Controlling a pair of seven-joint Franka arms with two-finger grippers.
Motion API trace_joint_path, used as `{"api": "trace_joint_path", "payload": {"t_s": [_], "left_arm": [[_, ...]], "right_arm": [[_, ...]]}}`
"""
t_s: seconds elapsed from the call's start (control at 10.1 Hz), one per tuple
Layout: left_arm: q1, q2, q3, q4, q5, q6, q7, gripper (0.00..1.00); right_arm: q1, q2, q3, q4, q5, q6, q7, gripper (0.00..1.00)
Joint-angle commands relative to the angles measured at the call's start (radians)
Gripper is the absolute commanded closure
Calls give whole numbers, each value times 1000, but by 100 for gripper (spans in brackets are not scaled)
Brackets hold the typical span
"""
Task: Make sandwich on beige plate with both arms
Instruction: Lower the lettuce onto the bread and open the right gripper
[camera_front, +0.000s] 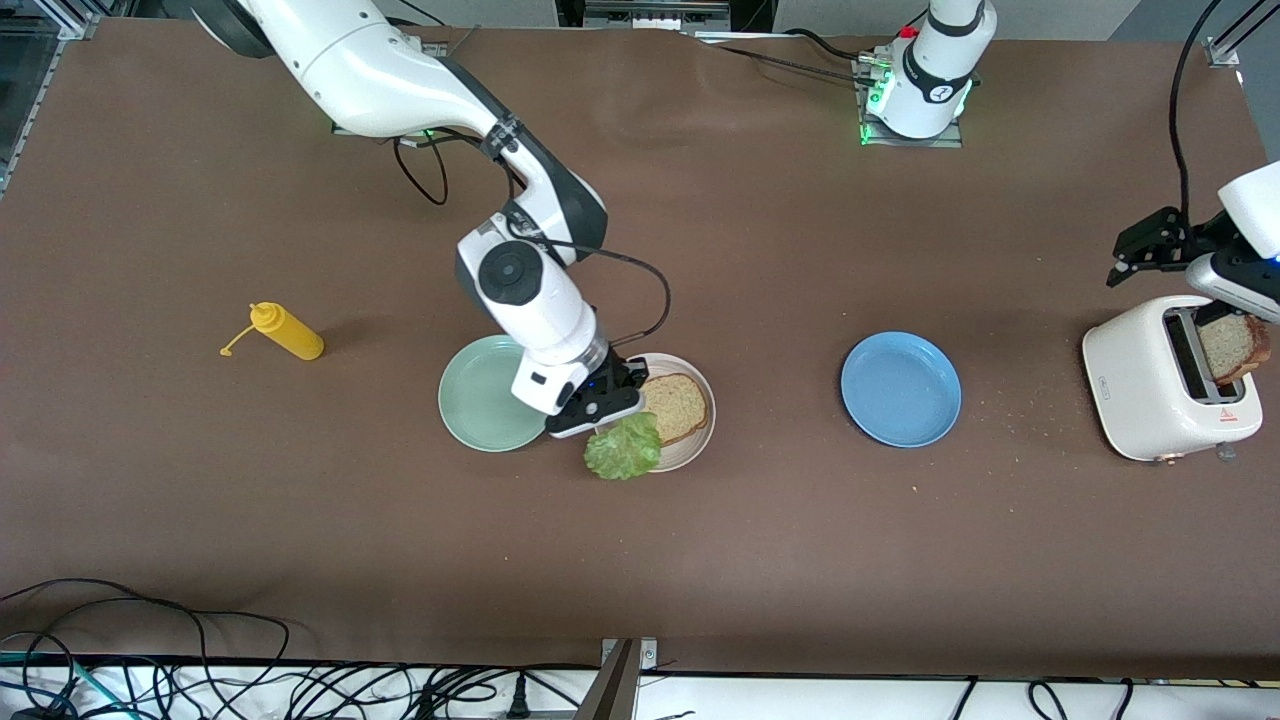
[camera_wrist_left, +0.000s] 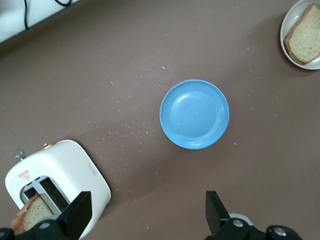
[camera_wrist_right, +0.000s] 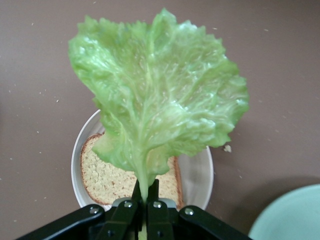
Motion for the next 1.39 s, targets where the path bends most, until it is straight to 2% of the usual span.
{"api": "trace_joint_path", "payload": {"t_s": [0.0,0.2,0.79,0.89,0.99,1.29], "left_arm": [[1,51,-11,82,36,-89,5,0],[4,49,-9,83,54,-115,7,0],[-2,51,-17,80,60,-115,8,0],[-2,51,-17,80,60,-115,8,0],[-2,52,-17,80,60,-115,8,0],[-3,54,-17,80,62,-114,8,0]], "right_arm": [[32,92,-7,101,-101,20,-26,100],[62,154,-7,164,-204,20,-46,100],[86,177,-14,138,-195,10,-39,100],[83,177,-14,138,-198,10,-39,61],[82,176,-14,140,-200,10,-37,50],[74,145,-28,143,-197,-23,-42,1]]}}
